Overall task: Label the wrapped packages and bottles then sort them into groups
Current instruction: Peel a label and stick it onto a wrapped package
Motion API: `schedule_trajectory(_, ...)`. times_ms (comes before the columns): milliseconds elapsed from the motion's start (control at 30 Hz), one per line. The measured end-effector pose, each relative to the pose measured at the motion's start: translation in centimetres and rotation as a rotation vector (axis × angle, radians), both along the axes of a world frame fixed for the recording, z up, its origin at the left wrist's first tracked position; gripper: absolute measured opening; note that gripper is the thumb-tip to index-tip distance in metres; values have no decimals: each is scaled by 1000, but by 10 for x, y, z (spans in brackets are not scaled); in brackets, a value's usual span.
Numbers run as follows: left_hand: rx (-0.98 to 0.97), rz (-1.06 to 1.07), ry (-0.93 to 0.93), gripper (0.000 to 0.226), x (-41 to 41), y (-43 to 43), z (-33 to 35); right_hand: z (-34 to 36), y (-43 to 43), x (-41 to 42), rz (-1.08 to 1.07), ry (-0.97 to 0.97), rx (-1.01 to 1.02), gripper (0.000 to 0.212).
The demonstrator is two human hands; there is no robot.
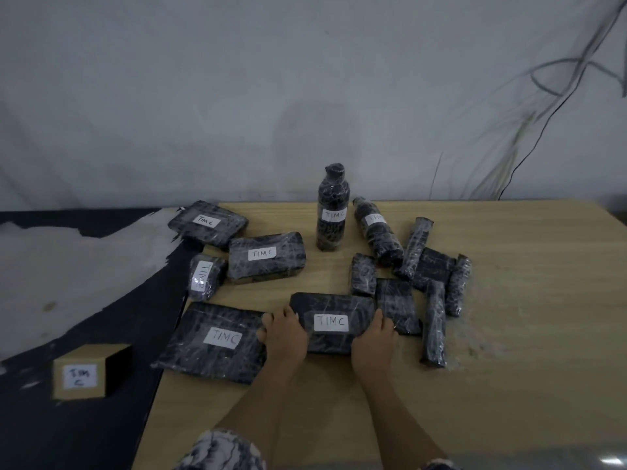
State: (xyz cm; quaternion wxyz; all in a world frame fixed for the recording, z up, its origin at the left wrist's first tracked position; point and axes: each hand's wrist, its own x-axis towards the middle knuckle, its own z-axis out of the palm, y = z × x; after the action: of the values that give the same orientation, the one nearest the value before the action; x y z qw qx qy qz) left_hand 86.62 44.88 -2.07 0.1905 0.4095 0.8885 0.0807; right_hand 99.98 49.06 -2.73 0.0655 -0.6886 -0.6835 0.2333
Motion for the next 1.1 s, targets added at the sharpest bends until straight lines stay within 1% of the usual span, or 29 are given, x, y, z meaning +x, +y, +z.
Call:
schedule_trajectory(100, 25, -58, 41, 36, -9, -4, 10, 6, 1, 0, -67, 94, -18, 58)
schedule_trajectory(167, 78, -46, 75, 36, -12, -14, 14, 9, -2, 2, -136, 159, 11, 55)
schedule_trajectory(200, 101, -30, 87, 37, -14, -22, 15, 10, -6, 1, -154, 150, 35, 55)
schedule_trajectory(300, 157, -24, 168, 43, -29, -41, 16, 14, -20, -14, -128, 6, 148, 55)
schedule_trajectory(400, 183, -31, 248, 47, -59, -62, 25, 22, -36, -50, -100, -35, 269, 50)
schedule_trajectory(533, 243, -11, 311, 45, -126, -108, 31, 28, -77, -128, 55, 28, 365, 42)
schedule_trajectory(633, 312, 50, 365, 40, -176, -144, 35, 35, -107, -187, 235, 3, 456, 24)
schedule_trajectory(700, 303, 78, 425, 47, -212, -171, 39, 41, -128, -226, 318, 60, 472, 34)
schedule_trajectory(733, 302, 90, 454, 49, -231, -186, 40, 43, -140, -246, 358, 112, 494, 36)
schedule_trajectory(800, 298, 137, 487, 49, -266, -214, 42, 44, -163, -285, 430, 188, 522, 32)
schedule_trajectory(900, 263, 200, 511, 46, -309, -250, 41, 47, -192, -338, 535, 241, 528, 33)
schedule_trajectory(1000, 259, 260, 536, 48, -344, -275, 42, 48, -216, -387, 606, 316, 542, 22)
schedule_trajectory(1100, 254, 307, 529, 49, -379, -291, 44, 46, -233, -438, 689, 384, 568, 23)
